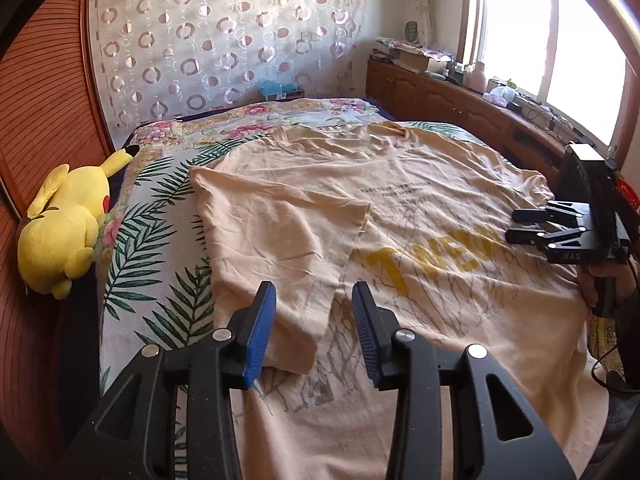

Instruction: Fold small clothes

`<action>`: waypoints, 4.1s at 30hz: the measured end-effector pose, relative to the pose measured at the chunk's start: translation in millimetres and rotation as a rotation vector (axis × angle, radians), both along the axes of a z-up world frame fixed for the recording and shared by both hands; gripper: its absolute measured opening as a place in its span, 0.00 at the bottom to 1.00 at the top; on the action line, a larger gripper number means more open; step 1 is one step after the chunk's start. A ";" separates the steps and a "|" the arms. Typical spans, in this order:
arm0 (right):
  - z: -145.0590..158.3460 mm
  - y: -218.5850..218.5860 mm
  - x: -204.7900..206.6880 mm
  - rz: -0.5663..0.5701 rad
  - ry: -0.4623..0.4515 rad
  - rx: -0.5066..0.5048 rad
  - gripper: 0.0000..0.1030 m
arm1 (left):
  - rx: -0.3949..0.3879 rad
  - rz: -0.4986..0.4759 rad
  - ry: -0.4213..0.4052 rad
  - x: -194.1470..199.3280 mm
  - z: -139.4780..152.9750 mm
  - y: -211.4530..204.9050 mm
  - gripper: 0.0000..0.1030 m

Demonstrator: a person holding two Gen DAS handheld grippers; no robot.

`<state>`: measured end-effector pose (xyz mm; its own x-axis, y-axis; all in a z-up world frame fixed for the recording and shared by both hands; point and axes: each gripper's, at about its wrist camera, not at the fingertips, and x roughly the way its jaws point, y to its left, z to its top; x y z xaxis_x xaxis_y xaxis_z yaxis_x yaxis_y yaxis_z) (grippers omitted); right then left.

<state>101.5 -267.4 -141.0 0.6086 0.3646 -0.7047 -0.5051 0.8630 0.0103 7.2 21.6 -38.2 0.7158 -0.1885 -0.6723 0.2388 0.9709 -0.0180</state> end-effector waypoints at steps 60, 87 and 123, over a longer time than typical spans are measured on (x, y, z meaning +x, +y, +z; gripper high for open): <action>0.7 -215.4 73.5 -0.368 0.069 0.087 0.33 | -0.045 -0.014 -0.025 40.1 -3.0 -48.3 0.81; 82.2 -18.3 22.7 0.075 -0.128 0.136 0.09 | -0.090 0.020 -0.036 31.7 -6.4 -32.4 0.81; 23.4 -77.5 23.0 -0.080 0.005 0.080 0.11 | -0.093 -0.032 -0.028 27.5 -10.6 -53.0 0.81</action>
<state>124.5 -344.9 -117.6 0.6351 0.3702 -0.6780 -0.4340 0.8970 0.0832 34.7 -31.4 -48.8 0.7267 -0.2718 -0.6309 0.2710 0.9573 -0.1003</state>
